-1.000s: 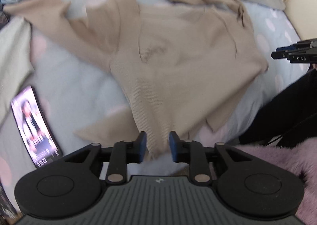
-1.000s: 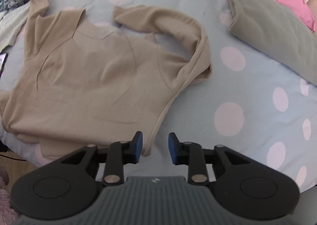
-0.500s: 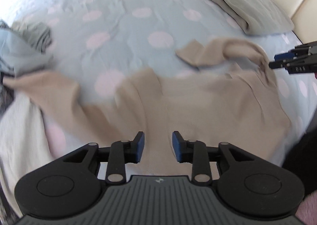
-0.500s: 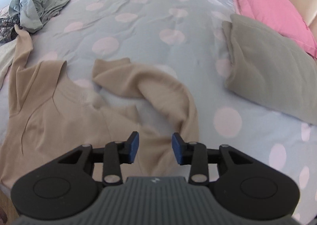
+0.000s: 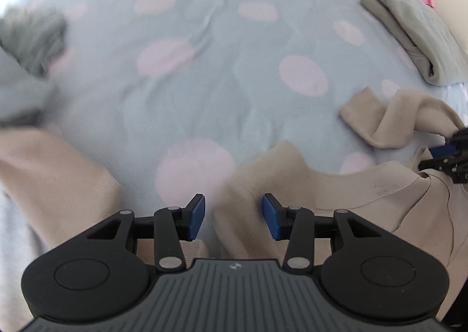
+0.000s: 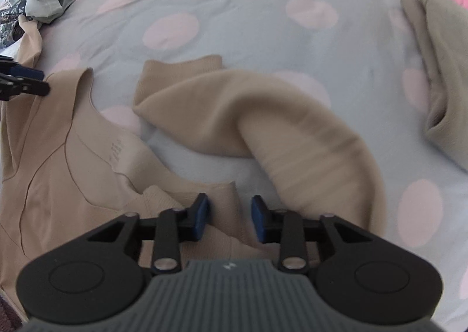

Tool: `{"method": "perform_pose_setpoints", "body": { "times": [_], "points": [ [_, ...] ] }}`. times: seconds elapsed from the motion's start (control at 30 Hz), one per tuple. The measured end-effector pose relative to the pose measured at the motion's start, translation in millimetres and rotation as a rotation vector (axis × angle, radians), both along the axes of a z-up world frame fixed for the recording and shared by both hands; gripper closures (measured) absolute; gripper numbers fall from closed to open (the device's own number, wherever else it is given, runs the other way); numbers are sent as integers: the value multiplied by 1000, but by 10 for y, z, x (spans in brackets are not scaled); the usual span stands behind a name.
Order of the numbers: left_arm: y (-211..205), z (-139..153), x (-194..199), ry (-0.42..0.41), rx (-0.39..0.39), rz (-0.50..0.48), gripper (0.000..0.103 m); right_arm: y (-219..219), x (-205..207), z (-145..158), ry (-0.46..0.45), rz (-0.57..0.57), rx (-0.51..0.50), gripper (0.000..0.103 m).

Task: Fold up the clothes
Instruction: 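Grasp the sweater hem with the left gripper while the right gripper grasps the hem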

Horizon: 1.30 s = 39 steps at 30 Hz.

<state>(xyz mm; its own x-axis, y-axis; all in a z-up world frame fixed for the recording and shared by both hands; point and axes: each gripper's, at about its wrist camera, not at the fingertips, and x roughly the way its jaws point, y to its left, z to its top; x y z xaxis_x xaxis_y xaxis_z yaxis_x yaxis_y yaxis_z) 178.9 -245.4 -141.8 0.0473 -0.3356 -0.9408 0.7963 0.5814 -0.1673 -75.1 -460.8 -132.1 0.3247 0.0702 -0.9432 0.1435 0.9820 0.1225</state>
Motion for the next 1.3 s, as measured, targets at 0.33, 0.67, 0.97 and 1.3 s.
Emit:
{"method": "perform_pose_setpoints", "body": {
  "times": [0.33, 0.67, 0.97, 1.3],
  "points": [
    [161, 365, -202, -73, -80, 24, 99, -40, -170, 465, -182, -48, -53, 98],
    [651, 1284, -434, -205, -192, 112, 99, 227, -396, 1522, -430, 10, -60, 98],
    [1005, 1151, -829, -225, -110, 80, 99, 887, -626, 1186, -317, 229, -81, 96],
    [1047, 839, -822, -231, -59, 100, 99, 1203, -748, 814, -248, 365, -161, 80]
  ]
}}
